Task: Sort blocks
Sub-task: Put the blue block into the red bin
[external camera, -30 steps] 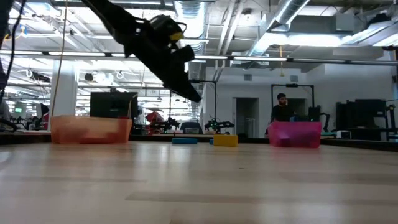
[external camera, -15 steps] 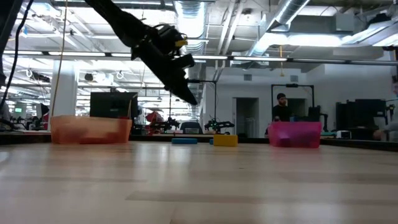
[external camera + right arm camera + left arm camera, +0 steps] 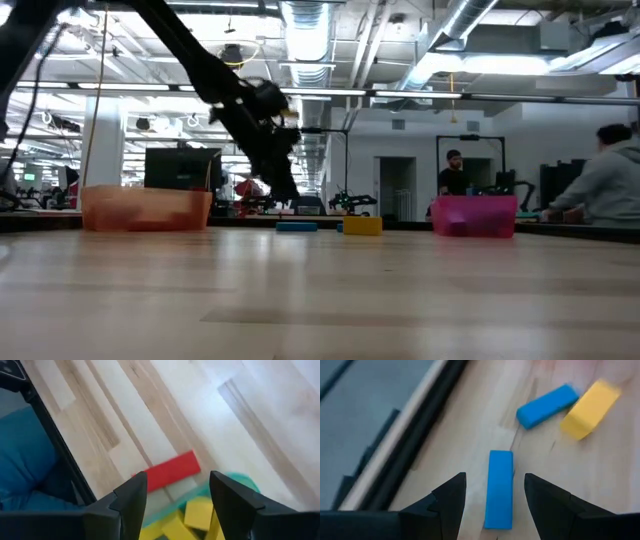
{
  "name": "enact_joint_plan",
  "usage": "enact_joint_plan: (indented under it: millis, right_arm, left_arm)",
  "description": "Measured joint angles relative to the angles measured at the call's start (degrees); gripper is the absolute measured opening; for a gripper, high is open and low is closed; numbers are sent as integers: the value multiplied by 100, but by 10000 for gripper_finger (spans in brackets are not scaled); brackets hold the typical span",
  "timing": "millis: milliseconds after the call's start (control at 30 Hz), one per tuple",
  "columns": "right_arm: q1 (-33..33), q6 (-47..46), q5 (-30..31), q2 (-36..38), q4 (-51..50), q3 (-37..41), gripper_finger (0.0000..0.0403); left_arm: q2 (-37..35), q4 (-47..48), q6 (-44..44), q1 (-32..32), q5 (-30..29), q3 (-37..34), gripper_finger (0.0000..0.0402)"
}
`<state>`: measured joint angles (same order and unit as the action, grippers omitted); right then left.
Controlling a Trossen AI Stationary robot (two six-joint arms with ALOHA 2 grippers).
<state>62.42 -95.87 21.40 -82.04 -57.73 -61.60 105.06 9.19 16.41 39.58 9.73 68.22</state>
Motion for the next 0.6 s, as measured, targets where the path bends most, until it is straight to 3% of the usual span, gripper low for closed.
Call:
enact_joint_plan:
  millis: [333,600]
  right_arm:
    - [-373,638,67,0,117,0,228]
    - [-370,638,171,-2,136,0,228]
  left_arm:
    - [1229,597,136,-9,-389,1078,197]
    - [1619,1053,392,-115,-58,1492,197]
